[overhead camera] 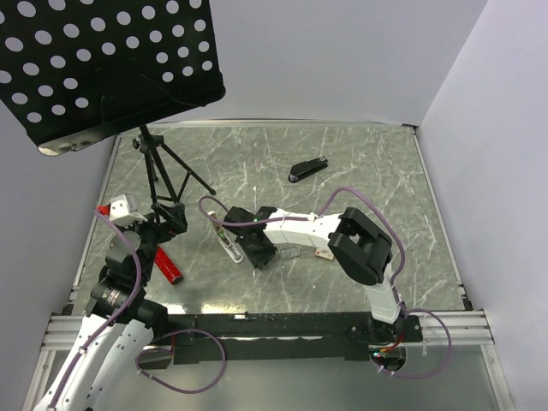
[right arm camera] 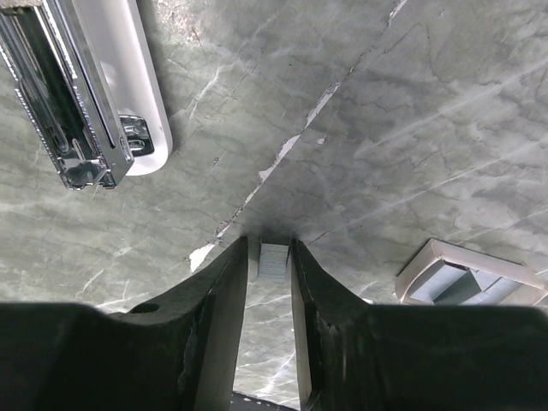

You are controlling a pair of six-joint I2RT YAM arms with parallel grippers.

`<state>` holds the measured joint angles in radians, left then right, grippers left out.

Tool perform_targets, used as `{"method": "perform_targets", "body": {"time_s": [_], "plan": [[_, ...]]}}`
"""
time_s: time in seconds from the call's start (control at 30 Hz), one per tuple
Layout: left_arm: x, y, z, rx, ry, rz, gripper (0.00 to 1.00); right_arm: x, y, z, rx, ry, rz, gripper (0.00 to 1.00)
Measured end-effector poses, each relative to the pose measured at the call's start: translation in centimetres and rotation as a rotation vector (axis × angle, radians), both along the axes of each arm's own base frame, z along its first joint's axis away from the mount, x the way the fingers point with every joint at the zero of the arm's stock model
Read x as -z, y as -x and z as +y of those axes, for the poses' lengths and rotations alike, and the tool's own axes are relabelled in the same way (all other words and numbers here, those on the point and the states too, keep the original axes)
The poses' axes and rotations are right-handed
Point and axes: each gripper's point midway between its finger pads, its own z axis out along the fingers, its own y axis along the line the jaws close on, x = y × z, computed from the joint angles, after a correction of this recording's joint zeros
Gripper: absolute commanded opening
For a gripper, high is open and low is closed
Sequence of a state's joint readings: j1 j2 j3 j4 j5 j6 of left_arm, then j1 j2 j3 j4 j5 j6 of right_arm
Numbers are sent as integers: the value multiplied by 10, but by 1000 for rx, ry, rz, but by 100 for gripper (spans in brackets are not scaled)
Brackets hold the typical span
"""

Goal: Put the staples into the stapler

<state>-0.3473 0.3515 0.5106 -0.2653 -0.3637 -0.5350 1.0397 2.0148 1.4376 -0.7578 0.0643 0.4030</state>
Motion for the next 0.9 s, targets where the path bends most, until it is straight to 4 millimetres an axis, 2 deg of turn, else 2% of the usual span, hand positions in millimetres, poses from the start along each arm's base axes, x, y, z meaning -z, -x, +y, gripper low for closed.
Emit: {"method": "perform_targets", "body": {"time_s": [0.23, 0.6, 0.77, 0.9], "plan": [[0, 0, 0, 0, 0, 0, 100, 0, -1, -2, 4, 8, -2, 18], [-2, -1, 0, -2, 3, -9, 99, -4, -4, 1, -8, -9, -17, 15], [-3, -1, 1, -5, 4, -13, 99, -23, -12, 12, -23, -70, -59, 15], [-3, -1, 2, -7, 4, -13, 99, -45, -26, 32, -32, -157, -125, 15]]}}
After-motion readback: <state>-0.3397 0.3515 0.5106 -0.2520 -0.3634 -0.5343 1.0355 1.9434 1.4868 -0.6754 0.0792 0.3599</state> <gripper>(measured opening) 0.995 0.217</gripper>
